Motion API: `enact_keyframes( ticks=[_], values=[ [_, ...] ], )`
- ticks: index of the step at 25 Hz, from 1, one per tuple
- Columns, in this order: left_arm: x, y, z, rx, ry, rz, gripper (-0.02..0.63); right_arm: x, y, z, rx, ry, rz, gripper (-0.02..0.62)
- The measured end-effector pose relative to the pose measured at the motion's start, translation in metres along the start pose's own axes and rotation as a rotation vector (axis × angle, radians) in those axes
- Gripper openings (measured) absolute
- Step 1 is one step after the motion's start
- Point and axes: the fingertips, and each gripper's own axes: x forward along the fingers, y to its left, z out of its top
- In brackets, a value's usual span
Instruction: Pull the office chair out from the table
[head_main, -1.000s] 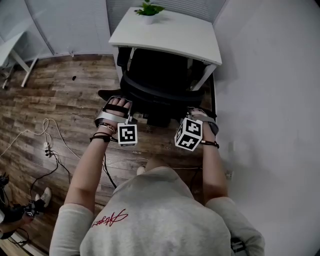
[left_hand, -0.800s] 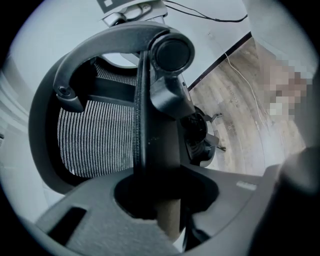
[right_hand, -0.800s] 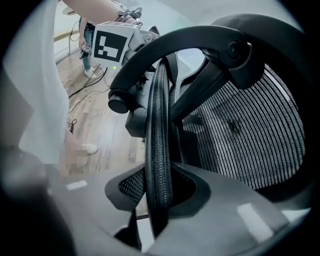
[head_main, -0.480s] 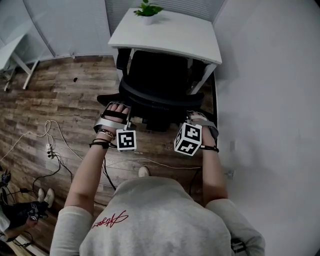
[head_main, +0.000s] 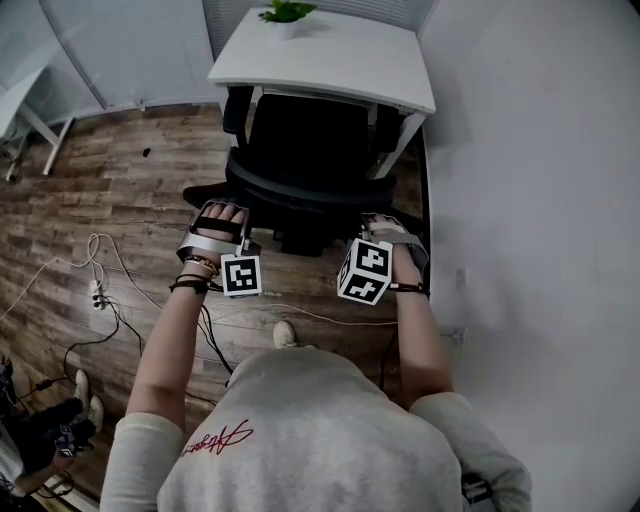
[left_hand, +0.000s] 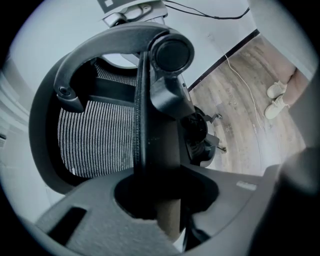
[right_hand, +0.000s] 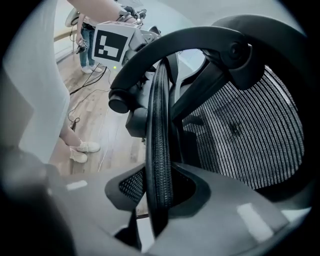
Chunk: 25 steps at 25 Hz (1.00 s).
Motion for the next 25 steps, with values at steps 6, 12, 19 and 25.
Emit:
enact_keyframes(
  ticks=[6, 12, 19, 25],
  values=[
    [-0.015, -0.007, 0.007, 0.021, 0.02, 0.013, 0.087, -0.009, 0.017, -0.005, -0.001, 0.002, -0.006, 0.101],
    [-0.016, -0.008, 0.015, 0.012, 0.028, 0.021, 0.087, -0.011, 0.02, -0.013, -0.001, -0.003, 0.006, 0.103],
    [-0.027, -0.021, 0.028, 0.045, 0.074, -0.003, 0.087, -0.019, 0.032, -0.029, -0.008, -0.011, 0.008, 0.104],
    [-0.036, -0.022, 0.043, -0.002, 0.044, 0.013, 0.087, -0.026, 0.04, -0.034, -0.016, -0.015, 0.008, 0.104]
  ],
)
